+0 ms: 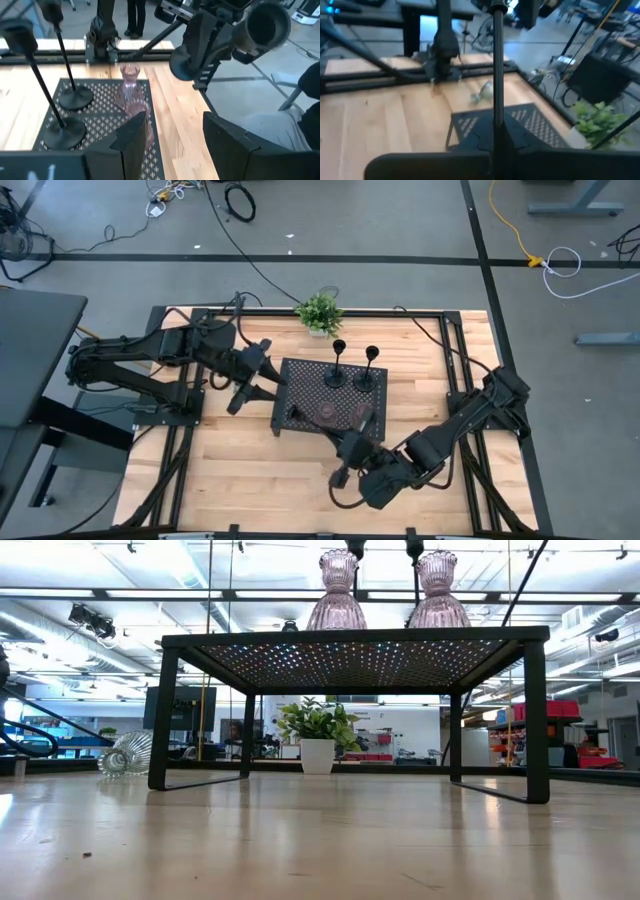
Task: Pick & Place candle stick holders
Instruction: Put the black candle holder on the shelf
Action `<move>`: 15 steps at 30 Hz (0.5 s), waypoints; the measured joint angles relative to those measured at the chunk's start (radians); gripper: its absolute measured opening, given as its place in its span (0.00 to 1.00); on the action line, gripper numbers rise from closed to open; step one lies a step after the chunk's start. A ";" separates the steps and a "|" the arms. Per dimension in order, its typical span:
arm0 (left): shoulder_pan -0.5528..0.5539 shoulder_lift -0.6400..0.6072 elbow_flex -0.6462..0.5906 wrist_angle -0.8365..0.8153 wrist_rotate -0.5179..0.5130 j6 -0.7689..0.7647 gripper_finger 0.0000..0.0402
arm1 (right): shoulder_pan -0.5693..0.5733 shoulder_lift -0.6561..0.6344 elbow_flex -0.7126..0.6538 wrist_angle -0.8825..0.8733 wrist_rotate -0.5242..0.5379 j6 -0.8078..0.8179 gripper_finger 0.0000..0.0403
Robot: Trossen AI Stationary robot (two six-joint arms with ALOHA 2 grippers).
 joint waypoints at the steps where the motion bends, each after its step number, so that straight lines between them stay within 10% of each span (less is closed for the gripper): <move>1: 0.000 0.000 0.000 0.012 0.000 0.001 0.49 | -0.004 -0.004 0.000 0.016 0.009 -0.014 0.00; 15: 0.000 0.000 0.000 0.205 0.026 0.008 0.49 | -0.110 -0.019 0.000 0.392 -0.074 -0.434 0.00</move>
